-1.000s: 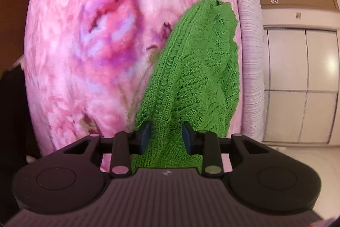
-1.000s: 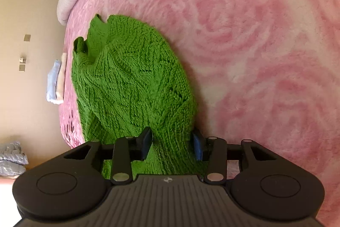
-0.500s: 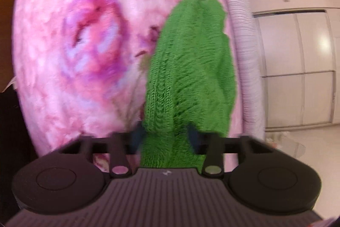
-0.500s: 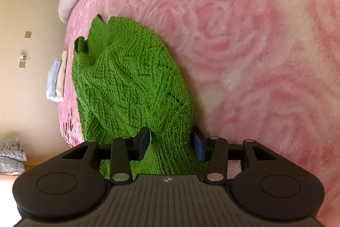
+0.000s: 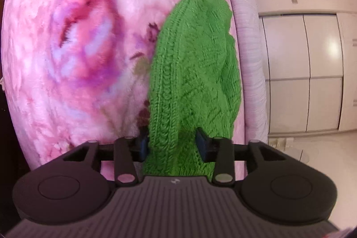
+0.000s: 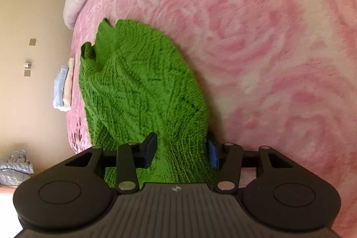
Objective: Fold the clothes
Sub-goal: 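Lift the vest by its hem with both grippers and shake it out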
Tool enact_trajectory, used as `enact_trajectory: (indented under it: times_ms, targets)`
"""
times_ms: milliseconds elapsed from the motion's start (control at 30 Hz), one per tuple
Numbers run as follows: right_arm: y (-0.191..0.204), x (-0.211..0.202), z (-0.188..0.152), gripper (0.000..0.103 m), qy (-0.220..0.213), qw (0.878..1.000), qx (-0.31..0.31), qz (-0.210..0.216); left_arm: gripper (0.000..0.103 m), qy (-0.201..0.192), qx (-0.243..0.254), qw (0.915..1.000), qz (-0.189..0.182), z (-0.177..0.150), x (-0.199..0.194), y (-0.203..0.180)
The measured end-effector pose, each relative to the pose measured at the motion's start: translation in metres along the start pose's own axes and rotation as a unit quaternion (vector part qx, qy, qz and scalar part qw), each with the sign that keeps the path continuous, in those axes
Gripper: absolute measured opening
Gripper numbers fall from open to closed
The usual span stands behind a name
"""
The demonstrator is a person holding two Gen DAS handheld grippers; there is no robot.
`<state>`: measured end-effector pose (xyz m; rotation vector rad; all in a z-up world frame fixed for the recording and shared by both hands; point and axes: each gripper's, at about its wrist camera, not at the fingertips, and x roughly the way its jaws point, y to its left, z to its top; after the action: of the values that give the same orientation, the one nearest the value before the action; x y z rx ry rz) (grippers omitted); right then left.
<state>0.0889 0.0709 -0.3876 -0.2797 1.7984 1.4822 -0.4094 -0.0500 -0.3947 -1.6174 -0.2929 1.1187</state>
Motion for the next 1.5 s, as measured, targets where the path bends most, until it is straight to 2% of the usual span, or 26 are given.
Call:
enact_trajectory:
  times_ms: [100, 167, 333, 400, 500, 667, 733, 767, 833, 967, 1033, 1067, 1167, 1267, 1367, 1500]
  targets:
    - [0.009, -0.001, -0.005, 0.018, 0.001, 1.000, 0.001, -0.001, 0.010, 0.013, 0.017, 0.9998, 0.003, 0.004, -0.013, -0.016]
    - [0.023, -0.013, -0.008, 0.017, -0.010, 1.000, 0.002, 0.019, 0.009, 0.007, 0.038, 0.9992, -0.005, 0.010, -0.026, -0.039]
    - [0.079, -0.064, -0.019, 0.015, -0.058, 0.993, -0.016, 0.099, 0.007, -0.024, 0.109, 0.9917, -0.063, 0.053, -0.067, -0.129]
    - [0.111, -0.090, -0.022, 0.015, -0.089, 0.987, -0.026, 0.134, 0.007, -0.035, 0.144, 0.9840, -0.098, 0.081, -0.081, -0.173]
    - [0.168, -0.128, -0.022, 0.015, -0.142, 0.971, -0.050, 0.186, 0.007, -0.051, 0.195, 0.9677, -0.151, 0.123, -0.101, -0.240]
    - [0.274, -0.190, -0.026, 0.015, -0.222, 0.934, -0.120, 0.255, 0.007, -0.066, 0.251, 0.9370, -0.234, 0.193, -0.134, -0.338]
    - [0.315, -0.207, -0.031, 0.014, -0.255, 0.918, -0.141, 0.269, 0.007, -0.056, 0.257, 0.9319, -0.250, 0.223, -0.140, -0.370]
    - [0.333, -0.211, -0.034, 0.014, -0.272, 0.912, -0.146, 0.271, 0.007, -0.049, 0.259, 0.9305, -0.255, 0.239, -0.142, -0.385]
    - [0.359, -0.211, -0.037, 0.014, -0.298, 0.907, -0.134, 0.267, 0.007, -0.021, 0.257, 0.9337, -0.248, 0.272, -0.136, -0.406]
    - [0.391, -0.185, -0.019, 0.015, -0.337, 0.918, -0.067, 0.198, 0.007, 0.042, 0.272, 0.9361, -0.219, 0.327, -0.103, -0.421]
    - [0.397, -0.170, -0.004, 0.015, -0.355, 0.918, -0.026, 0.176, 0.007, 0.074, 0.255, 0.9410, -0.210, 0.355, -0.073, -0.422]
    - [0.400, -0.162, 0.003, 0.015, -0.364, 0.917, -0.006, 0.166, 0.007, 0.086, 0.252, 0.9408, -0.209, 0.366, -0.060, -0.425]
    - [0.417, -0.156, 0.019, 0.015, -0.409, 0.900, 0.002, 0.150, 0.007, 0.110, 0.268, 0.9303, -0.225, 0.393, -0.030, -0.445]
    - [0.438, -0.171, 0.014, 0.015, -0.462, 0.873, -0.031, 0.155, 0.007, 0.118, 0.298, 0.9109, -0.260, 0.409, -0.026, -0.473]
    - [0.453, -0.188, 0.011, 0.015, -0.497, 0.850, -0.062, 0.165, 0.007, 0.123, 0.321, 0.8924, -0.292, 0.419, -0.029, -0.489]
    - [0.416, -0.160, -0.016, 0.015, -0.462, 0.880, -0.015, 0.112, 0.007, 0.151, 0.347, 0.8816, -0.282, 0.407, -0.036, -0.470]
